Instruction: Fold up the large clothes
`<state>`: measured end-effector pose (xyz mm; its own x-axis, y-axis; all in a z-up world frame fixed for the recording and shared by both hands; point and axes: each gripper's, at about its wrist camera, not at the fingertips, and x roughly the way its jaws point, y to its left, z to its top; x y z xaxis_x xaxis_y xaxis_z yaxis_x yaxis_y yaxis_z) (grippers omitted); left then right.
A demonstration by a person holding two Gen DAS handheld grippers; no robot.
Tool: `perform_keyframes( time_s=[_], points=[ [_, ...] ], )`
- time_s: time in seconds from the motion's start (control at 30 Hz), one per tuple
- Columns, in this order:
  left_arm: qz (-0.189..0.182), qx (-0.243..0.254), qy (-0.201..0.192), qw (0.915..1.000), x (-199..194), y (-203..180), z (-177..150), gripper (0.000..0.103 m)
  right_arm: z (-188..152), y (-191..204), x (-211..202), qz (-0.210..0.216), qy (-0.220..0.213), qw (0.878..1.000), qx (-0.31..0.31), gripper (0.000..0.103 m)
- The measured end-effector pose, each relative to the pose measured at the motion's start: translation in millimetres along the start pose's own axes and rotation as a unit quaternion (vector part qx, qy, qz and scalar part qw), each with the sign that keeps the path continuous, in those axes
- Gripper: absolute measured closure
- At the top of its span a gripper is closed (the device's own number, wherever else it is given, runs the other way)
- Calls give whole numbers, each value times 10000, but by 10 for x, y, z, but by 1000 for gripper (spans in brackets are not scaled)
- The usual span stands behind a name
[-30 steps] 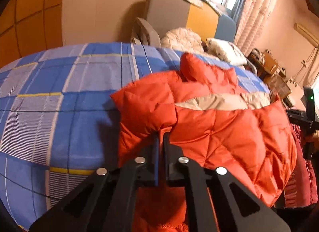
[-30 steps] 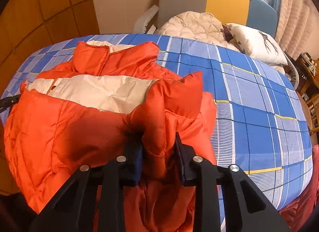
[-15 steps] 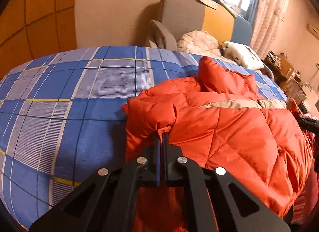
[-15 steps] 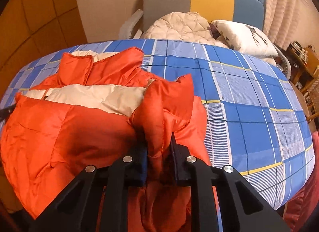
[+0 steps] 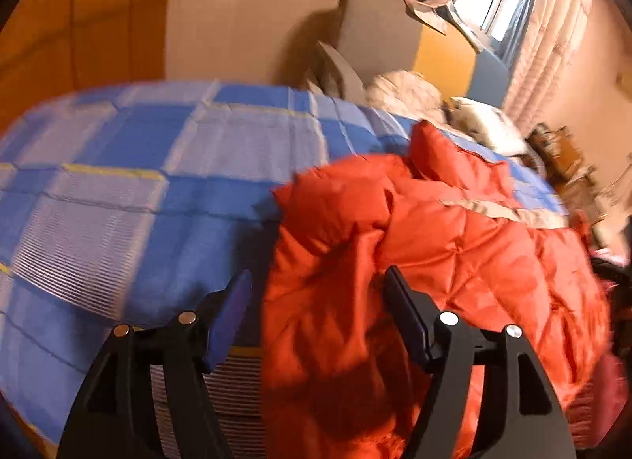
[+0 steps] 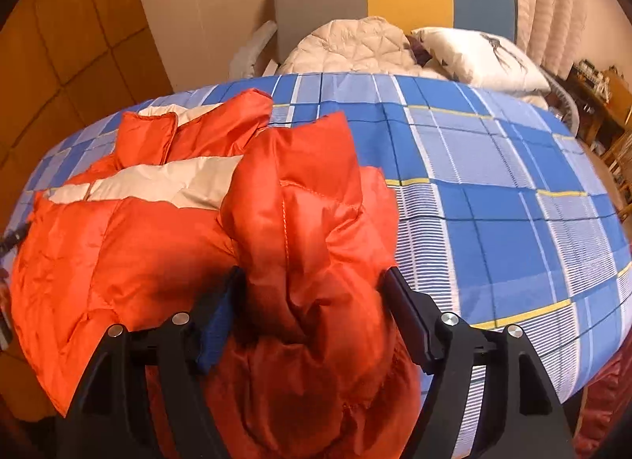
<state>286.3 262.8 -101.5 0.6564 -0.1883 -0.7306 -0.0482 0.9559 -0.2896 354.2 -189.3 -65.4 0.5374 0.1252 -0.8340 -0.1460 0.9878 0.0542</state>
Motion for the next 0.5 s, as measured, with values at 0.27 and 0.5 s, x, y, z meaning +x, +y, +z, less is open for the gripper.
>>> perform_keyframes(
  time_s=[0.27, 0.5],
  points=[
    [-519, -80, -54, 9986, -2, -19, -57, 94, 9, 103, -79, 208, 64, 9996, -177, 76],
    [-432, 175, -620, 9970, -442, -171, -20, 99, 31, 186, -522, 106, -303, 9988, -364, 84]
  ],
)
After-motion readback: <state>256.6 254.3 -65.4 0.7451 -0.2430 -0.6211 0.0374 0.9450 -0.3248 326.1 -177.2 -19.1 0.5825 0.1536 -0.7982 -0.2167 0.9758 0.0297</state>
